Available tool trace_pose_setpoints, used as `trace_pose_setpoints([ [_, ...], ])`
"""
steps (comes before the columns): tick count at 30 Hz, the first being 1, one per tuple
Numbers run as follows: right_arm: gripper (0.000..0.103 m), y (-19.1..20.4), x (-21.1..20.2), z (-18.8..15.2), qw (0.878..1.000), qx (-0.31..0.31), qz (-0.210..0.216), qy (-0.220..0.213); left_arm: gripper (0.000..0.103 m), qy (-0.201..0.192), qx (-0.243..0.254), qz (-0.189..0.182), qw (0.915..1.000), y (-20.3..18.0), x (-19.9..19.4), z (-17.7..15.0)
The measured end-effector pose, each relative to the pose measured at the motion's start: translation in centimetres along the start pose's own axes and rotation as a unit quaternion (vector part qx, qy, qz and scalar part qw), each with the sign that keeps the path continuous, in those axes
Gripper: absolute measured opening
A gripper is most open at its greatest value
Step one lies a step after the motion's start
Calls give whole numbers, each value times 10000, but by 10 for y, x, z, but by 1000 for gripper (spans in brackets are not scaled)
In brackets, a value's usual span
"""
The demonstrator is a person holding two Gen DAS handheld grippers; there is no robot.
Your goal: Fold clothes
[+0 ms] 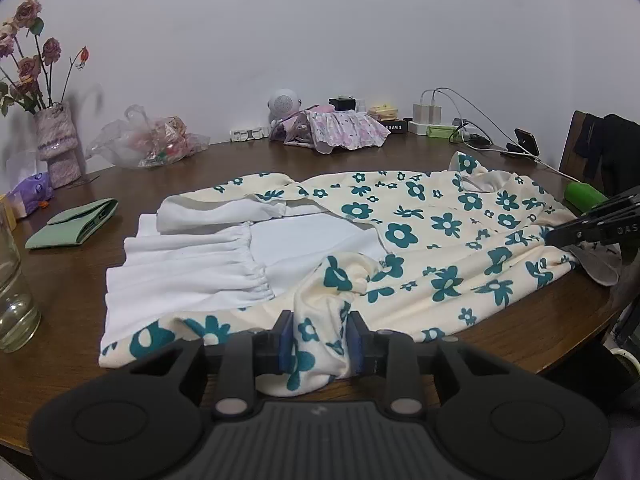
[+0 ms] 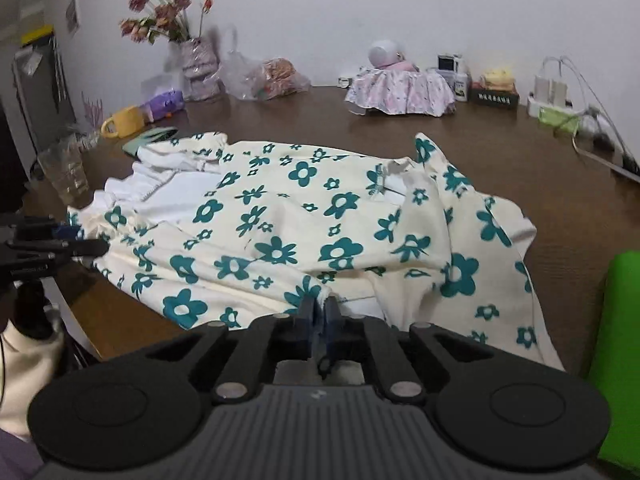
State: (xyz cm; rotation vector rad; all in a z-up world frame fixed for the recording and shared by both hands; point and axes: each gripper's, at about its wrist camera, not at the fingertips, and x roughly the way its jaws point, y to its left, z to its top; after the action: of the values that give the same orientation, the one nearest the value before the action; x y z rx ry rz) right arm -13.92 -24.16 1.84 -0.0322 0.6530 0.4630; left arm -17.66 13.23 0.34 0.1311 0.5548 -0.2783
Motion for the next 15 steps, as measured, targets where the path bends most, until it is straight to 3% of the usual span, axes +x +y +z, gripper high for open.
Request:
trace_pose_setpoints([
  [2, 22, 2, -9, 0, 9998, -153, -66, -137, 29, -26, -41, -40, 10000, 1, -2, 0],
  [4, 41, -8, -32, -2, 9986, -345, -79, -387, 31, -41, -63, -61, 10000, 3, -4, 1],
  [7, 50, -23, -59, -12, 9960, -807, -78, -373, 38, -63, -72, -54, 9999, 4, -4, 2],
  [10, 52, -24, -70, -28, 9913, -1299, -171, -138, 41, -65, -94, -47, 9999, 3, 0, 2],
  [15, 51, -10, -64, -38, 9865, -1616, 235, -114, 43, -55, -18, -42, 10000, 0, 3, 1],
])
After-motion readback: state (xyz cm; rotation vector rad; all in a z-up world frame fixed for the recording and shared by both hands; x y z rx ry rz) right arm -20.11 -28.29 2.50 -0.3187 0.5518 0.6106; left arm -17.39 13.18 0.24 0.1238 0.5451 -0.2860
